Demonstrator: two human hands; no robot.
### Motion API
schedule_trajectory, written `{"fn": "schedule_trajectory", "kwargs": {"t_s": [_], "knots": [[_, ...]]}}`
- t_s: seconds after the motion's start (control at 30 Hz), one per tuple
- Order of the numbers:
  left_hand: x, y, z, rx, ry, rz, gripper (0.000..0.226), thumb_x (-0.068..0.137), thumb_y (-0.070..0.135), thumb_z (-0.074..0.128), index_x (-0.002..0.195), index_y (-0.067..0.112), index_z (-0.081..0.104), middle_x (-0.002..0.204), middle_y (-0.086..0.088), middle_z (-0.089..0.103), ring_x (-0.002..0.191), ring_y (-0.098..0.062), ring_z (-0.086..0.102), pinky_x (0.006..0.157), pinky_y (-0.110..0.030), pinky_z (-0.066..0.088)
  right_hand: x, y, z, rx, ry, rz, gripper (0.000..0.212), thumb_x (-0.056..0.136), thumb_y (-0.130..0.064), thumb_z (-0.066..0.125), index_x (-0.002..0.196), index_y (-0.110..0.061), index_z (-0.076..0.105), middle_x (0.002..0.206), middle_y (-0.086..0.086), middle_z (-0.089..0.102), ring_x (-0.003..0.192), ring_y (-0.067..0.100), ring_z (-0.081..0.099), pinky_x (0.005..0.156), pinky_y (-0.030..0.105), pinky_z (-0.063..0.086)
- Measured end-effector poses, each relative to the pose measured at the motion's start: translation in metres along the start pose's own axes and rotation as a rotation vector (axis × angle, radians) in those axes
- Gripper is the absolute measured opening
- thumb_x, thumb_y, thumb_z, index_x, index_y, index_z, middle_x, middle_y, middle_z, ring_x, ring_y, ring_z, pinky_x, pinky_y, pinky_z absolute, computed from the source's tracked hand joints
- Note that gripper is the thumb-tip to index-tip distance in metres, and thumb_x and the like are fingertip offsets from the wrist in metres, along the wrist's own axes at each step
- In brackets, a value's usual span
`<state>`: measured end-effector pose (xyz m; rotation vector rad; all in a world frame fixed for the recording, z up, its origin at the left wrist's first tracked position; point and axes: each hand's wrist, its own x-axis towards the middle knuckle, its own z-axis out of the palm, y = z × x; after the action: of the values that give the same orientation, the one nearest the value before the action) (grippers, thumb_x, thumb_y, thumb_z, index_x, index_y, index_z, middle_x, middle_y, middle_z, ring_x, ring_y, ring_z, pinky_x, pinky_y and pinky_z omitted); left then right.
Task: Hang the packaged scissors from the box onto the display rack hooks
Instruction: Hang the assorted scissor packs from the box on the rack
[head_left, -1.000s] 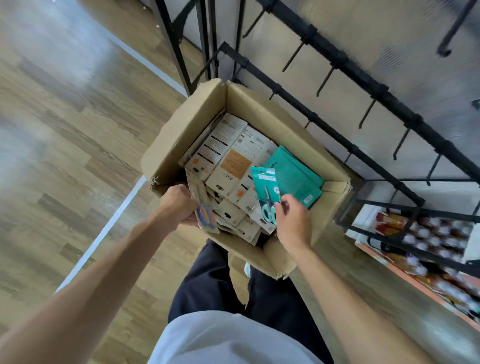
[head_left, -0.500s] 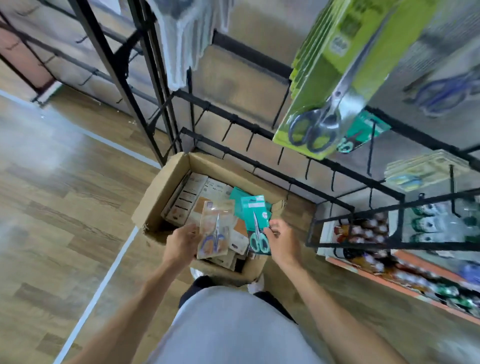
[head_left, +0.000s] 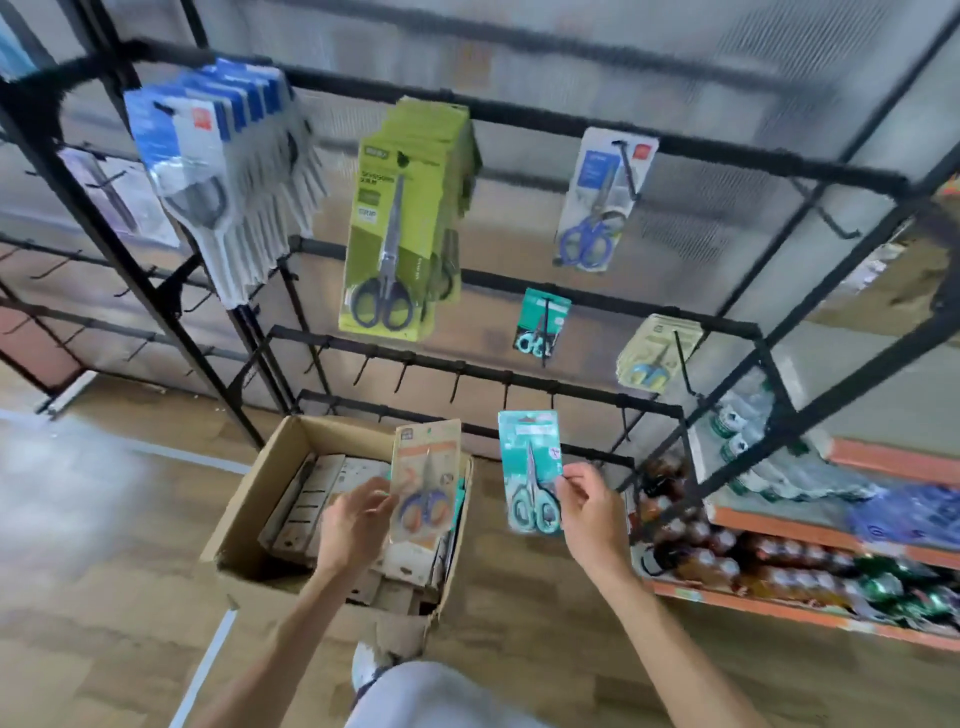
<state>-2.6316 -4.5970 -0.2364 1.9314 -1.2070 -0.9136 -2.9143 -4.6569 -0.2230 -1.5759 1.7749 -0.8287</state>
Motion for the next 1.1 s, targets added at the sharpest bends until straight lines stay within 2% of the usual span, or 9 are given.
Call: {"fn": "schedule_trajectory", "kwargs": {"t_s": [0.13,0.27,0.4,0.47,0.53,0.63,0.9,1.0,1.1], "knots": [[-0.019,0.025,0.017,-0.026,0.017,0.057,0.011,0.096,0.030,0.064,0.088,0.024,0.070,0.076,0.015,0.075,0.066,-0.002,0.070,0.062,-0.032,0.059,0.015,-0.005,-0.027,0.105,-0.009,0.092,0.002,0.098,-0.023,0.061,0.097,-0.025,0.060,0.094,-0.011,0.067,0.080,-0.006,0.062,0.052,0.010,0.045],[-0.031,0.045,0.024,-0.067,0.024,0.117,0.010,0.095,0.028,0.065,0.087,0.026,0.071,0.075,0.015,0.075,0.063,-0.007,0.070,0.054,-0.027,0.053,0.047,-0.024,-0.021,0.218,0.008,0.181,0.005,0.097,-0.020,0.063,0.101,-0.018,0.065,0.103,-0.001,0.071,0.083,0.009,0.065,0.056,0.017,0.046],[-0.017,0.050,0.019,-0.090,-0.016,0.170,0.013,0.095,0.027,0.066,0.082,0.026,0.066,0.077,0.012,0.075,0.067,-0.007,0.072,0.055,-0.029,0.054,0.078,-0.035,-0.008,0.189,-0.008,0.217,0.013,0.098,-0.016,0.062,0.108,-0.010,0.066,0.102,0.000,0.066,0.082,0.011,0.061,0.049,0.011,0.038],[-0.003,0.048,0.012,-0.086,-0.038,0.205,0.009,0.095,0.024,0.065,0.087,0.020,0.067,0.079,0.009,0.076,0.070,-0.007,0.073,0.058,-0.031,0.058,0.088,-0.034,0.002,0.205,0.004,0.272,0.010,0.097,-0.016,0.062,0.106,-0.012,0.065,0.102,0.000,0.066,0.083,0.013,0.063,0.052,0.017,0.045],[0.013,0.046,0.006,-0.083,-0.031,0.226,0.010,0.094,0.021,0.066,0.088,0.013,0.067,0.080,0.006,0.076,0.072,-0.007,0.073,0.059,-0.031,0.059,0.098,-0.027,0.015,0.235,0.010,0.343,0.003,0.095,-0.017,0.065,0.098,-0.017,0.064,0.103,0.003,0.070,0.085,0.018,0.069,0.064,0.033,0.060],[0.034,0.041,0.000,-0.073,-0.029,0.268,0.009,0.093,0.016,0.066,0.084,0.014,0.066,0.079,0.006,0.076,0.071,-0.004,0.073,0.054,-0.022,0.056,0.109,-0.015,0.029,0.275,0.014,0.388,0.005,0.092,-0.018,0.067,0.089,-0.019,0.063,0.100,0.007,0.073,0.082,0.023,0.073,0.069,0.046,0.063],[0.062,0.031,0.003,-0.004,-0.100,0.303,0.016,0.091,0.018,0.067,0.083,0.031,0.062,0.075,0.022,0.072,0.071,0.001,0.071,0.056,-0.022,0.059,0.127,-0.006,0.039,0.279,0.033,0.442,0.004,0.094,-0.020,0.066,0.093,-0.019,0.063,0.097,0.004,0.072,0.081,0.021,0.073,0.065,0.046,0.063],[0.070,0.030,0.005,-0.011,-0.114,0.280,0.004,0.092,0.017,0.067,0.089,0.019,0.067,0.082,0.014,0.074,0.073,0.000,0.072,0.059,-0.030,0.061,0.147,-0.007,0.043,0.305,0.029,0.453,0.005,0.094,-0.020,0.066,0.095,-0.016,0.064,0.096,0.006,0.071,0.082,0.022,0.073,0.064,0.047,0.063],[0.075,0.031,0.006,0.011,-0.094,0.265,0.004,0.092,0.015,0.067,0.088,0.015,0.067,0.076,0.016,0.074,0.070,0.001,0.071,0.056,-0.023,0.058,0.176,-0.007,0.048,0.289,0.035,0.438,0.005,0.092,-0.021,0.069,0.094,-0.018,0.066,0.098,0.005,0.072,0.084,0.022,0.073,0.068,0.047,0.063]]}}
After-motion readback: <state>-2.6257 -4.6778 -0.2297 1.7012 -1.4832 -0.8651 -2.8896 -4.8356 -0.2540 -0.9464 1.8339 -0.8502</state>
